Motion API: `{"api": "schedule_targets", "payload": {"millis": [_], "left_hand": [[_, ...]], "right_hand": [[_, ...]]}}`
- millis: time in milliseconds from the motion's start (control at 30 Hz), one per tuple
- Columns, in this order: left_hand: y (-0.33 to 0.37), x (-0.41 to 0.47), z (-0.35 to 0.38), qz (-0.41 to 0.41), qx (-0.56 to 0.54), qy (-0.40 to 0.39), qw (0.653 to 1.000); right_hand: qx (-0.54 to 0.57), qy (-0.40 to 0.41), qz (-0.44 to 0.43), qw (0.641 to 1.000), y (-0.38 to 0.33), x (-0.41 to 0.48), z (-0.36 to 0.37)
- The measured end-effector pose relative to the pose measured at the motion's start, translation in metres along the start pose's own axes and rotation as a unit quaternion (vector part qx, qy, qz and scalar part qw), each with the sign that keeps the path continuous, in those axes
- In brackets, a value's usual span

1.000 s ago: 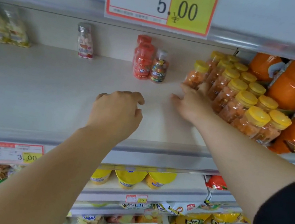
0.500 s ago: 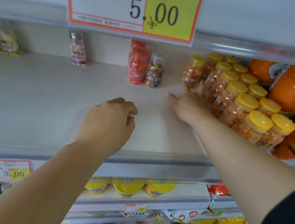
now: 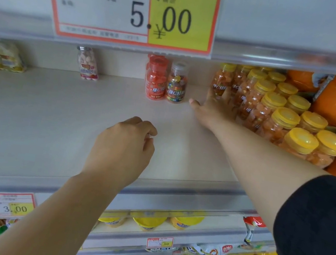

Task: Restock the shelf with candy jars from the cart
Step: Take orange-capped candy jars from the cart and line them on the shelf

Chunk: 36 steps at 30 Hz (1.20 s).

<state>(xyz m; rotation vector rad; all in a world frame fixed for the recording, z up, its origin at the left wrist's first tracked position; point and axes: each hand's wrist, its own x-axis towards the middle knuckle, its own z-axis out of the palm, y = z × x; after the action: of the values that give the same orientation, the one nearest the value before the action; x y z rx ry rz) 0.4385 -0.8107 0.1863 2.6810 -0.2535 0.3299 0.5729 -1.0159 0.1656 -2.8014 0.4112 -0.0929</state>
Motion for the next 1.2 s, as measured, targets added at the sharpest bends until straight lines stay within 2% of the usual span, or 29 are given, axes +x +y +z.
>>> {"api": "schedule_targets", "payload": {"millis": [600,700,833,967,1033,1100,1200], "left_hand": [[0.001,0.001,-0.001,0.014,0.025,-0.011,1.000],[0.002,0.001,-0.003,0.016,0.026,-0.012,0.999],[0.013,-0.013,-0.018,0.019,-0.013,0.022,0.999],[0.030,-0.066,-0.038,0.029,-0.108,0.090,0.990],[0.031,-0.105,-0.038,0.021,-0.127,0.099,0.987],[0.025,-0.148,-0.025,-0.010,-0.137,0.090,0.986],[0.010,-0.213,0.007,-0.076,-0.137,0.044,0.987]], "right_hand": [[0.019,0.002,0.004,1.000,0.000,0.008,-0.003],[0.015,-0.009,-0.023,1.000,0.000,-0.009,-0.013],[0.096,-0.018,-0.131,0.987,0.001,-0.075,-0.039],[0.225,0.054,-0.260,0.937,0.017,-0.176,-0.051],[0.254,0.053,-0.303,0.917,0.027,-0.227,-0.050],[0.266,0.007,-0.317,0.910,0.043,-0.267,-0.036],[0.235,-0.110,-0.293,0.920,0.075,-0.308,0.006]]}}
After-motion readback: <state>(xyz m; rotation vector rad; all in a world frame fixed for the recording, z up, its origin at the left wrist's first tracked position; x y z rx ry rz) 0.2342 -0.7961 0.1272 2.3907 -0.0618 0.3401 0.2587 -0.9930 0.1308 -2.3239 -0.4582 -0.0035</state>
